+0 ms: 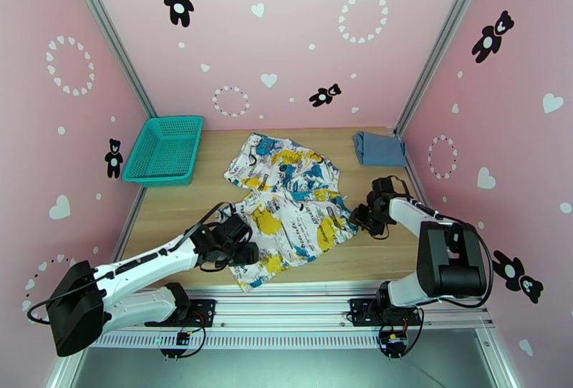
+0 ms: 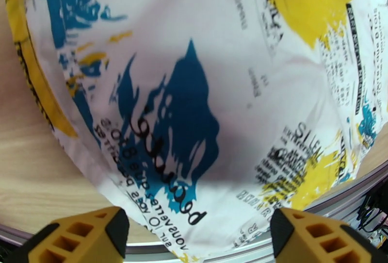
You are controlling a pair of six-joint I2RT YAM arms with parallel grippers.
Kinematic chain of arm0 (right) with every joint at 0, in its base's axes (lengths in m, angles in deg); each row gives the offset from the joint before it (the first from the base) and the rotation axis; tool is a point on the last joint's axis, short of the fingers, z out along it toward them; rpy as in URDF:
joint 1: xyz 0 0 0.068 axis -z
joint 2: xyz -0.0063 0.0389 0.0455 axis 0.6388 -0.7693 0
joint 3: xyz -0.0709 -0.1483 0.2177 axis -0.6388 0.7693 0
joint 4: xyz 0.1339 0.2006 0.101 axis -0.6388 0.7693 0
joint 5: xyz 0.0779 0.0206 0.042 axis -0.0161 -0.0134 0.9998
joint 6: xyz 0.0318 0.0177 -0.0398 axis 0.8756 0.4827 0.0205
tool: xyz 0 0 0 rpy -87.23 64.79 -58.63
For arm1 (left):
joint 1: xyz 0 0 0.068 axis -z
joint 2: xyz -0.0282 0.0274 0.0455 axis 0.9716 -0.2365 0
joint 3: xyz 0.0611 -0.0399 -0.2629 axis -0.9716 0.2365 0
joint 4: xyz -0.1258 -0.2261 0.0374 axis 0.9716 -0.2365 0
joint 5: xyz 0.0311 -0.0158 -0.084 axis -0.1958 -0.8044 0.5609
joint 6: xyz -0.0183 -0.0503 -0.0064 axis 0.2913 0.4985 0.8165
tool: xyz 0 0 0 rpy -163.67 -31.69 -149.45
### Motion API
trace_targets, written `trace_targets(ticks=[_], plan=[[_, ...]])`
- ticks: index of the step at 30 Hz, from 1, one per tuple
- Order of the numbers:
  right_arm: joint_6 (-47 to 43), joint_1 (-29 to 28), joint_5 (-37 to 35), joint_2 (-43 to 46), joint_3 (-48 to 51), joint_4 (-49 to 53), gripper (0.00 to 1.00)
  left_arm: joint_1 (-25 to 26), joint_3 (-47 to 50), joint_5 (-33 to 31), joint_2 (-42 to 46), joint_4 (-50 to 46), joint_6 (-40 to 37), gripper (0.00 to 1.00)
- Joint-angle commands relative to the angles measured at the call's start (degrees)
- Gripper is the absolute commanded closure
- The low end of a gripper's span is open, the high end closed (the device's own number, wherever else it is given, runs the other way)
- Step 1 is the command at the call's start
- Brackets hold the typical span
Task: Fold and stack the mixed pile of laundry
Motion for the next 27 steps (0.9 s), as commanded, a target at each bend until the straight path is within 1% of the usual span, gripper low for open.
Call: trace_targets(ticks=[1, 5, 6, 7, 8, 10, 12, 14, 16, 20, 22, 24, 27], plan=[[1.1, -0.7, 3.8, -0.2, 1.3, -4.7, 0.63, 3.8, 1.0, 0.1, -0.8, 1.1, 5.6, 0.15], [1.6, -1.2, 3.8, -0.5, 1.5, -5.7, 0.7, 7.2, 1.5, 0.0, -4.1, 3.3, 6.8, 0.16], [1.8, -1.3, 3.9, -0.7, 1.8, -6.3, 0.72, 7.8, 1.9, -0.5, -4.9, 3.8, 7.2, 0.18], [2.1, -1.6, 3.9, -0.7, 2.1, -7.1, 0.74, 8.1, 2.8, -0.5, -5.8, 5.1, 7.4, 0.23], [2.2, -1.7, 3.9, -0.9, 2.2, -7.6, 0.76, 8.2, 3.6, -0.2, -6.4, 6.9, 7.4, 0.3], [2.6, -2.1, 3.8, -1.2, 2.5, -8.7, 0.81, 8.7, 5.0, -1.0, -7.6, 11.6, 7.1, 0.53], [2.9, -2.1, 3.9, -0.9, 2.3, -9.1, 0.85, 8.9, 5.1, -1.7, -8.1, 15.1, 6.3, 0.71], [3.2, -2.1, 3.3, 0.3, 2.2, -8.8, 0.89, 9.1, 3.7, -3.9, -7.7, 15.9, 4.1, 0.83], [3.1, -2.1, 2.4, 2.9, 1.4, -7.5, 0.94, 9.1, 2.1, -6.8, -5.5, 15.0, 2.2, 1.0], [1.7, -2.0, -1.4, 10.1, -2.7, -1.3, 1.0, 8.5, -2.6, -14.6, 2.0, 9.2, -2.7, 1.0], [0.8, -1.9, -4.0, 14.7, -5.9, 2.1, 1.0, 6.0, -6.3, -16.3, 6.5, 6.1, -6.7, 1.0], [0.1, -2.0, -6.2, 18.9, -9.6, 5.4, 1.0, 2.3, -10.5, -16.3, 10.0, 2.9, -11.5, 1.0], [-1.3, -1.9, -8.6, 22.8, -16.7, 10.3, 1.0, -1.8, -22.3, -18.3, 12.6, -3.6, -20.3, 1.0]])
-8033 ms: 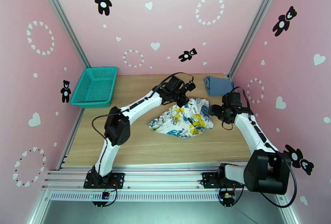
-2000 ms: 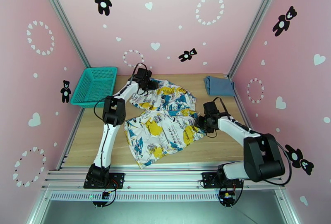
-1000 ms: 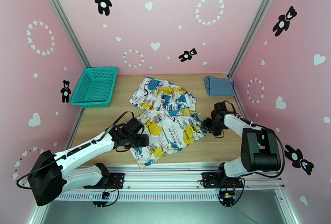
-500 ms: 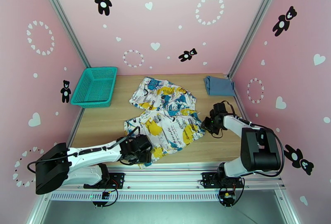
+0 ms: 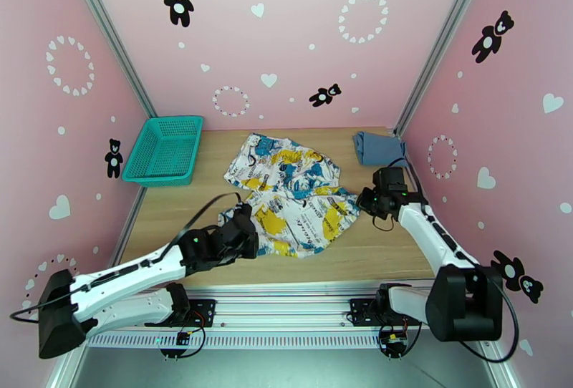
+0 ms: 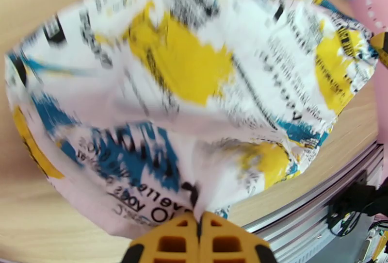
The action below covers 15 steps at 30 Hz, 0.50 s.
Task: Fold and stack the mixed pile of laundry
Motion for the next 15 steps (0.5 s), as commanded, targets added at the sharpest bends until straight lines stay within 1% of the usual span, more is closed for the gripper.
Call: trace_targets(ticks=[1, 4, 7, 10, 13, 15], plan=[[-2.3, 0.0, -4.8, 4.4, -8.2, 7.8, 1.0, -3.3, -11.6, -5.5, 3.0, -8.7, -13.7, 1.0], [-3.3, 0.0, -4.4, 6.1, -15.6, 11.1, 1.0, -4.5, -23.7, -8.9, 2.8, -12.6, -21.8, 1.0], [-4.2, 0.0, -3.7, 6.6, -23.1, 14.6, 1.0, -4.5, -33.9, -12.1, 1.4, -14.2, -28.5, 1.0], [-5.2, 0.0, -2.9, 6.6, -29.0, 18.1, 1.0, -4.5, -42.9, -14.9, -0.9, -16.6, -32.9, 1.0], [-6.2, 0.0, -2.9, 8.1, -33.0, 21.4, 1.0, -4.5, -49.8, -13.8, -2.1, -18.0, -36.4, 1.0], [-6.9, -0.1, -3.9, 10.5, -35.0, 23.3, 1.0, -4.5, -53.0, -8.9, -1.6, -18.7, -38.8, 1.0]])
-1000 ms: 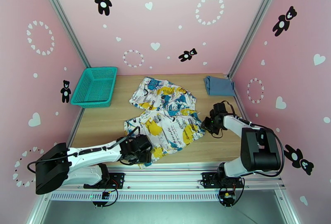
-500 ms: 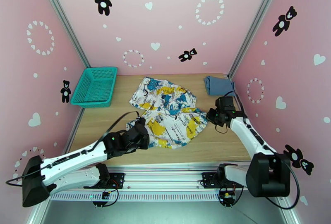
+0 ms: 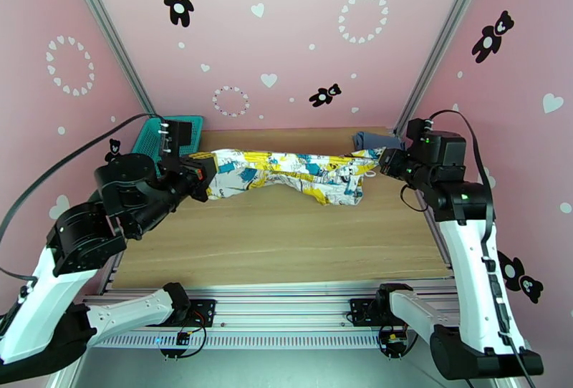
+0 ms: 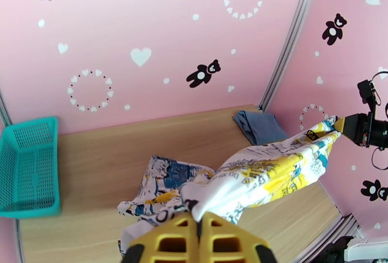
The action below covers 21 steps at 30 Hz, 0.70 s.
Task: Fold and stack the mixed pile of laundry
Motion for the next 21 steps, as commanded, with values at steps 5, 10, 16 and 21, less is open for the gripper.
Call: trace_targets(ticks=[5, 10, 16, 21], plan=[[-3.4, 0.6, -4.4, 10.0, -8.9, 11.6, 1.0, -0.4, -11.8, 9.7, 2.1, -9.5, -7.9, 1.0], [-3.9, 0.5, -5.1, 13.0, -18.0, 16.9, 1.0, -0.4, -18.5, 10.8, 1.3, -13.4, -8.8, 1.0], [-0.3, 0.6, -0.6, 7.0, -27.8, 20.0, 1.0, -0.4, -30.2, -3.2, -10.6, -17.0, -11.1, 1.0], [-0.2, 0.5, 1.1, -3.2, -24.1, 16.6, 1.0, -16.0, -37.7, 8.1, -24.7, -17.6, -10.2, 1.0]])
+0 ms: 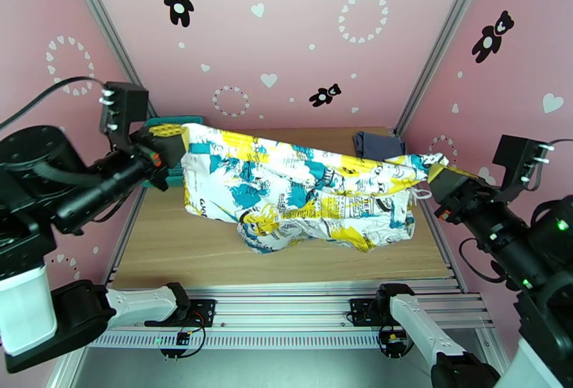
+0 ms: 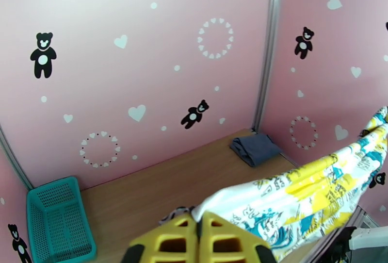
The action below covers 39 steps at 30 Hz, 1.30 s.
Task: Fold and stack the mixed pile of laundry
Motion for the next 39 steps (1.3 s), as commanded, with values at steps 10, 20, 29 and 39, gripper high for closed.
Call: trace_targets(ticks=[10, 20, 29, 39], plan=[[0.7, -2.1, 0.3, -45.8, 15.3, -22.5, 0.89, -27.3, 10.5, 20.4, -34.6, 16.4, 5.2, 0.88], [-3.0, -0.3, -1.0, -66.5, 6.5, -24.2, 0.29, -29.7, -0.7, 18.8, -55.9, 14.2, 9.2, 0.31], [-4.1, -1.1, -1.1, -46.9, 40.2, -31.7, 0.28, -22.7, 51.0, 17.4, -24.8, 29.9, 14.9, 0.26], [-6.0, -4.7, -7.4, -45.4, 50.1, -28.9, 0.31, -20.4, 59.4, 17.9, -33.3, 37.6, 15.6, 0.32]])
